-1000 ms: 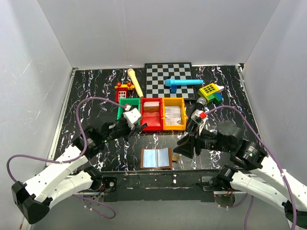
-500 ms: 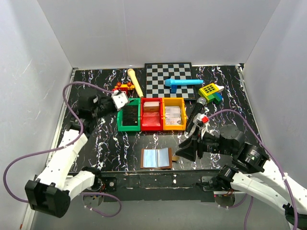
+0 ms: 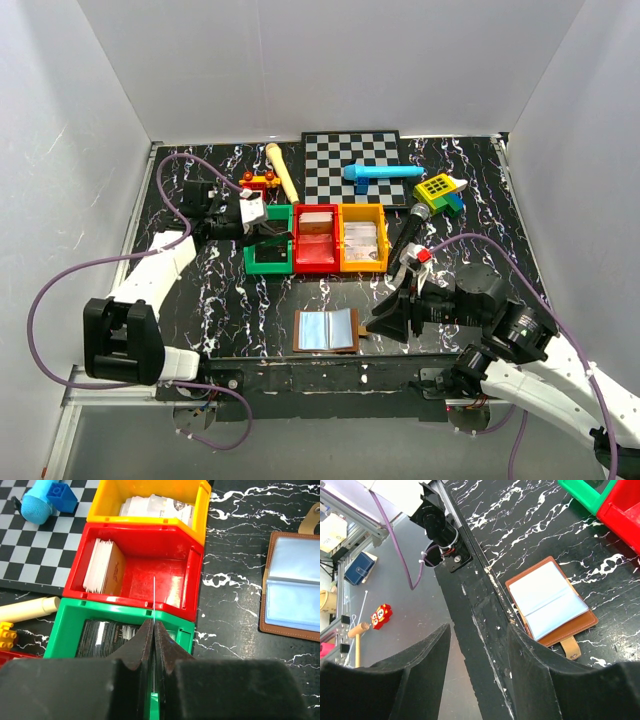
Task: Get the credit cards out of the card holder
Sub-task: Place the credit card in the storage box.
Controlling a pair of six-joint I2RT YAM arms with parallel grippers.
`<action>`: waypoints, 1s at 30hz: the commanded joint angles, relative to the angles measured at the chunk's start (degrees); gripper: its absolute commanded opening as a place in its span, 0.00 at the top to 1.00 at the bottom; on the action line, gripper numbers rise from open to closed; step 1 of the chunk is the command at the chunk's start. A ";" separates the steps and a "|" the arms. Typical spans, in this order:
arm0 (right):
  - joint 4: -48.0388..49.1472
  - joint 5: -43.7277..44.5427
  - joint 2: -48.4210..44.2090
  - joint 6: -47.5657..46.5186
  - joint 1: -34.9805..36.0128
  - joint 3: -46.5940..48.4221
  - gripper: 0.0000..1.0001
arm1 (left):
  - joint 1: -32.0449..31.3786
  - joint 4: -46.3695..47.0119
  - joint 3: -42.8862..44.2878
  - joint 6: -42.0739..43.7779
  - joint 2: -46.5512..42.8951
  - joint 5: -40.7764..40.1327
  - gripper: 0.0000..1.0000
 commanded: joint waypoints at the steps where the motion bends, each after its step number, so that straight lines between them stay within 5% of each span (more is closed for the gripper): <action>1: 1.67 -1.45 -0.23 0.68 0.09 -0.29 0.43 | 0.67 -0.59 1.38 3.63 0.24 1.17 1.00; 30: 5.27 -3.38 2.05 3.58 0.09 -3.01 0.44 | -1.26 0.29 -1.88 11.19 6.30 -12.02 1.00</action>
